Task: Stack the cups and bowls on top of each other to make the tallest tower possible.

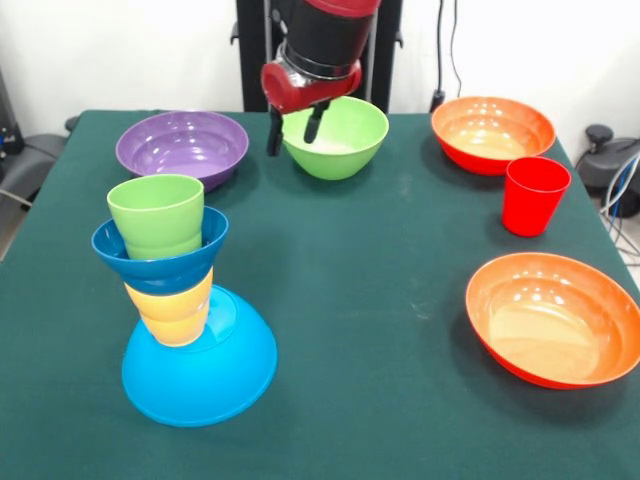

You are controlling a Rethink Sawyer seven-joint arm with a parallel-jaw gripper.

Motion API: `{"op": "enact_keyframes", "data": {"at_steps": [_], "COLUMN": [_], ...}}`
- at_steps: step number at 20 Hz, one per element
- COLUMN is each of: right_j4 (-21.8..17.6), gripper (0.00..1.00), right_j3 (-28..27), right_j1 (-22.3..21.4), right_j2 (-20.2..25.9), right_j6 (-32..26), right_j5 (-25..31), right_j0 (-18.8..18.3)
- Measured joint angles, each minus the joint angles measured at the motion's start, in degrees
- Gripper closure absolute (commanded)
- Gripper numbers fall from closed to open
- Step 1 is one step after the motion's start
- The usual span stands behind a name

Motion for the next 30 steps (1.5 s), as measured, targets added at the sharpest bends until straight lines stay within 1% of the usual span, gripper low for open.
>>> {"op": "enact_keyframes", "data": {"at_steps": [5, 11, 23, 30], "right_j4": [0.0, 0.01, 0.04, 0.06], "gripper": [0.0, 0.0, 0.0, 0.0], "right_j3": [0.0, -0.01, -0.03, -0.09], "right_j1": [1.27, 3.49, 5.3, 7.54], "right_j2": [-1.52, -4.49, -9.09, -11.32], "right_j6": [1.52, 2.87, 2.98, 2.98], "right_j5": [-1.27, -1.44, -1.44, -1.45], "right_j0": [1.87, 4.08, 6.15, 7.63]}}
